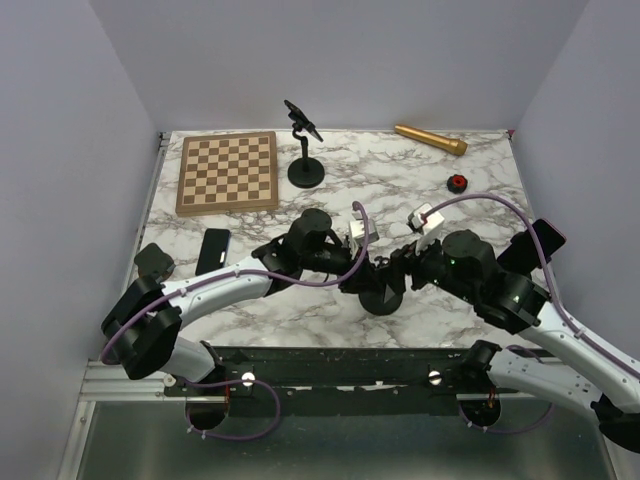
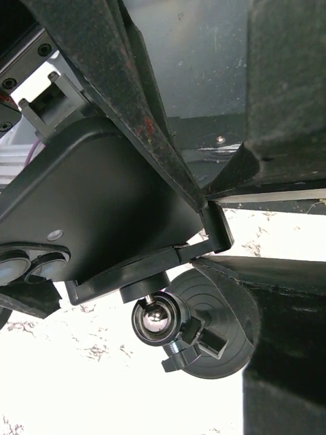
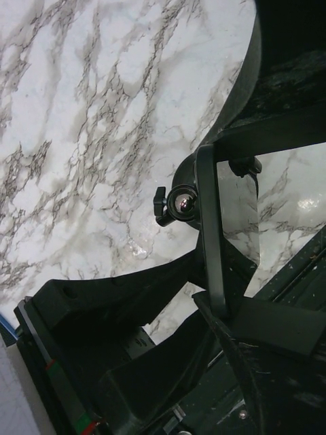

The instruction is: Remove the phone from the phone stand

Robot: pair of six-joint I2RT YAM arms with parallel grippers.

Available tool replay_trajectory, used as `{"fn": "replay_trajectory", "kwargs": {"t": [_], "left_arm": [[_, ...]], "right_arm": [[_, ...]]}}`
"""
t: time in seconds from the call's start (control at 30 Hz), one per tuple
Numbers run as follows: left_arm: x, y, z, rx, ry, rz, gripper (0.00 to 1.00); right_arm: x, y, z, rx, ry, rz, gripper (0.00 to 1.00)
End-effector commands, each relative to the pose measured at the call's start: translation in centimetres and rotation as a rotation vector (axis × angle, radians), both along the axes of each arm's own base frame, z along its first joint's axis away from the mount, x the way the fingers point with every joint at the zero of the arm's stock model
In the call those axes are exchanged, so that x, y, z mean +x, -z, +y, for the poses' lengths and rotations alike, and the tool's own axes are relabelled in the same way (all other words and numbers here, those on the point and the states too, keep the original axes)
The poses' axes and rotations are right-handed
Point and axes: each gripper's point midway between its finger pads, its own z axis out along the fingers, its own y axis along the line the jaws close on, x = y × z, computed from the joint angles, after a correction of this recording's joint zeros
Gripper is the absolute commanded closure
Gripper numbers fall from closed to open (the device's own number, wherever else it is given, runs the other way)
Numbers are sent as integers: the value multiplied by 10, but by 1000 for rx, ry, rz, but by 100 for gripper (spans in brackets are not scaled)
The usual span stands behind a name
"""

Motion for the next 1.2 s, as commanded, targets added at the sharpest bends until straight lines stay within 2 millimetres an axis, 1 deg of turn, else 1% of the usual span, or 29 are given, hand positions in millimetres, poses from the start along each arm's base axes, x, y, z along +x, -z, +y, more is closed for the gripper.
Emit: {"fn": "replay_trajectory", "kwargs": {"t": [0.0, 0.1, 0.2, 0.27, 0.37, 0.43, 0.5, 0.63, 0.67, 0.87, 1.0, 1.03, 1.07, 1.1, 1.17], "left_arm": [[-1, -16, -4, -62, 27, -38, 98], [2, -14, -5, -46, 26, -42, 99], [6, -12, -7, -26, 19, -36, 99], [6, -14, -8, -31, 15, -37, 100], [7, -18, -6, -41, -3, -40, 100], [6, -23, -5, -47, -16, -37, 97], [6, -26, -2, -55, -34, -36, 88], [3, -36, 5, -83, -59, -40, 60], [1, -38, 7, -88, -55, -40, 55], [-15, -61, 19, -139, -36, -45, 42], [-22, -75, 30, -160, -46, -54, 36], [-24, -78, 34, -164, -56, -60, 33], [-24, -80, 37, -164, -75, -64, 25], [-25, -83, 43, -163, -94, -69, 20], [-24, -87, 54, -160, -153, -73, 12]], "right_arm": [[-43, -42, 43, 229, -275, 18, 99], [-48, -41, 47, 228, -309, 30, 99], [-45, -41, 48, 231, -299, 26, 99], [-44, -46, 47, 242, -290, 13, 99], [-39, -55, 41, 261, -240, -3, 99], [-39, -62, 38, 279, -223, -6, 99], [-41, -67, 35, 293, -209, -1, 99], [-45, -73, 29, 306, -196, 14, 99], [-47, -75, 27, 315, -196, 12, 99], [-52, -93, 19, 368, -188, -18, 99], [-47, -105, 13, 395, -137, -32, 99], [-43, -108, 9, 402, -101, -34, 99], [-41, -111, 7, 412, -80, -32, 99], [-33, -113, 1, 419, -17, -37, 99], [-25, -117, -6, 440, 60, -36, 99]]}}
